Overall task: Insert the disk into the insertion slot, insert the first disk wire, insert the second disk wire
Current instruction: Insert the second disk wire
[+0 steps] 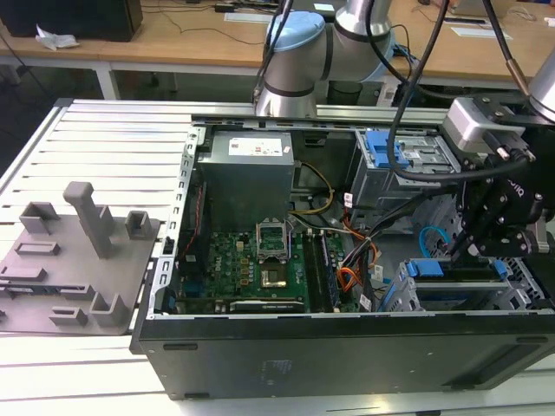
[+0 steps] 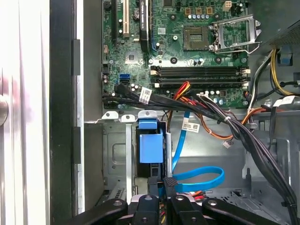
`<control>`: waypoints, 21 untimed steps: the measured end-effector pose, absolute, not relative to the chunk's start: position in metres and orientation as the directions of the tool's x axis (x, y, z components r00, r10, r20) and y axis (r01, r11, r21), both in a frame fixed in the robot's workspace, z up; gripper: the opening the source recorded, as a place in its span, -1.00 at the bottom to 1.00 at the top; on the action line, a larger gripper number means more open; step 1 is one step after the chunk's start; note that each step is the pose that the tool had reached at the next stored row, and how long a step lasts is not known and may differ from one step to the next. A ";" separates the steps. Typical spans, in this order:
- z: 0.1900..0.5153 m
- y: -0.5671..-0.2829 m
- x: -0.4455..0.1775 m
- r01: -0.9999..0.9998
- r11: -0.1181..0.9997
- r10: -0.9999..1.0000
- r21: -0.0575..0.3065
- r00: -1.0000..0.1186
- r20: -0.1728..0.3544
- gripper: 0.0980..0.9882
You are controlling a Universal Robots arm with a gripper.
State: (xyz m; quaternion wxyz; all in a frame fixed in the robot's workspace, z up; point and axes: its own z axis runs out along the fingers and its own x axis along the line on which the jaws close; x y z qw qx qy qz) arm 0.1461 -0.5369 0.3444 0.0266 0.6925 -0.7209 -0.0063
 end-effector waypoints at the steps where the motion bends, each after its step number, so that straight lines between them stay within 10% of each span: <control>1: 0.344 -0.537 0.147 -0.998 0.042 -0.999 0.046 -0.040 0.030 -0.85; 21: 0.353 -0.541 0.150 -0.998 0.047 -0.999 0.046 -0.045 0.029 -0.69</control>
